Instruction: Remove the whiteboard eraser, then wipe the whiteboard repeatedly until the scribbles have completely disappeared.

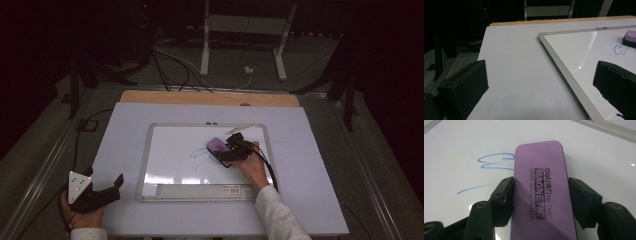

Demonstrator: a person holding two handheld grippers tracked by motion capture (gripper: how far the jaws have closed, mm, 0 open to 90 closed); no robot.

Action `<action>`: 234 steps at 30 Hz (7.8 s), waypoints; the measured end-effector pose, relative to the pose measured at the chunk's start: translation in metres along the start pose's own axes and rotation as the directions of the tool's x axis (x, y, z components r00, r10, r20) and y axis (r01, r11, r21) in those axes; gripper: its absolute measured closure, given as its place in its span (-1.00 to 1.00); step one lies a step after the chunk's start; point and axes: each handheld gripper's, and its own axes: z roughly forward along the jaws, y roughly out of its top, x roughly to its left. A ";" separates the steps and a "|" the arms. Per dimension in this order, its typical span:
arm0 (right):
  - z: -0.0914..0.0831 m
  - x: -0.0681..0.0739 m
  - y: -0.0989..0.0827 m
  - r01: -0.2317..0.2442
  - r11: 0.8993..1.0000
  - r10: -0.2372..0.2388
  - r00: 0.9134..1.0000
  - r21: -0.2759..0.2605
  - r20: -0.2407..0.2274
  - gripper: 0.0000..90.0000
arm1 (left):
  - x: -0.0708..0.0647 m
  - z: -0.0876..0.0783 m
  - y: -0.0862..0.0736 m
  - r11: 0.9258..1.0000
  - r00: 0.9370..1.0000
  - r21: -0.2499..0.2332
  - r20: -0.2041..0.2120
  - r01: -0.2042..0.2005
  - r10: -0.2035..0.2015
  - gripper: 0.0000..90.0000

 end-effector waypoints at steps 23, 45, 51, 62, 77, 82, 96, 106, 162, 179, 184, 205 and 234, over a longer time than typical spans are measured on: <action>0.008 0.063 -0.002 0.276 0.961 -0.268 0.950 0.028 -0.160 -0.08 | 0.000 0.000 0.000 1.000 1.000 0.003 -0.003 -0.001 0.001 -0.99; 0.005 0.054 0.002 0.214 0.975 -0.210 0.976 0.065 -0.061 -0.08 | 0.000 -0.001 0.000 1.000 1.000 0.002 -0.004 0.000 0.000 -0.99; 0.003 0.045 0.001 0.156 0.986 -0.154 0.987 0.057 -0.037 -0.08 | -0.001 0.001 0.000 1.000 1.000 0.005 -0.002 -0.003 0.003 -0.99; 0.002 0.053 -0.001 0.178 0.982 -0.173 0.983 0.069 -0.066 -0.08 | 0.000 -0.001 0.000 1.000 1.000 0.002 -0.005 -0.001 0.001 -0.99; -0.010 0.010 -0.005 -0.017 0.999 0.013 0.994 0.036 0.109 -0.08 | 0.000 -0.001 -0.001 1.000 1.000 0.010 -0.008 -0.002 0.002 -0.99; -0.002 0.044 -0.003 0.131 0.990 -0.132 0.991 0.055 0.022 -0.08 | -0.001 0.000 0.000 1.000 1.000 0.009 -0.006 -0.002 0.003 -0.99; -0.003 0.017 -0.001 0.016 0.999 -0.017 0.999 0.044 0.038 -0.08 | 0.000 -0.001 -0.001 1.000 1.000 0.006 -0.007 0.002 -0.002 -0.99; -0.013 -0.018 -0.003 -0.148 0.989 0.143 0.974 0.015 0.174 -0.08 | 0.000 -0.001 -0.001 1.000 1.000 0.012 -0.008 -0.001 0.001 -0.99; 0.028 0.037 0.032 -0.055 0.998 0.048 0.989 0.043 0.139 -0.08 | 0.000 0.000 0.000 1.000 1.000 0.008 -0.005 0.005 -0.004 -0.99; 0.037 0.076 0.032 0.065 0.995 -0.065 0.998 0.072 -0.005 -0.08 | -0.001 0.001 0.000 1.000 1.000 0.013 -0.003 -0.002 0.002 -0.99; 0.036 0.067 0.033 0.031 0.998 -0.035 0.997 0.059 0.070 -0.08 | 0.000 0.001 0.000 1.000 1.000 0.007 -0.002 0.004 -0.004 -0.99; 0.043 0.091 0.033 0.081 0.995 -0.081 0.997 0.062 -0.002 -0.08 | 0.000 -0.001 -0.001 1.000 1.000 0.008 -0.003 0.002 -0.002 -0.99; 0.010 0.000 0.021 -0.225 0.974 0.216 0.929 -0.004 0.300 -0.08 | 0.000 0.001 -0.001 1.000 1.000 0.018 -0.009 0.005 -0.005 -0.99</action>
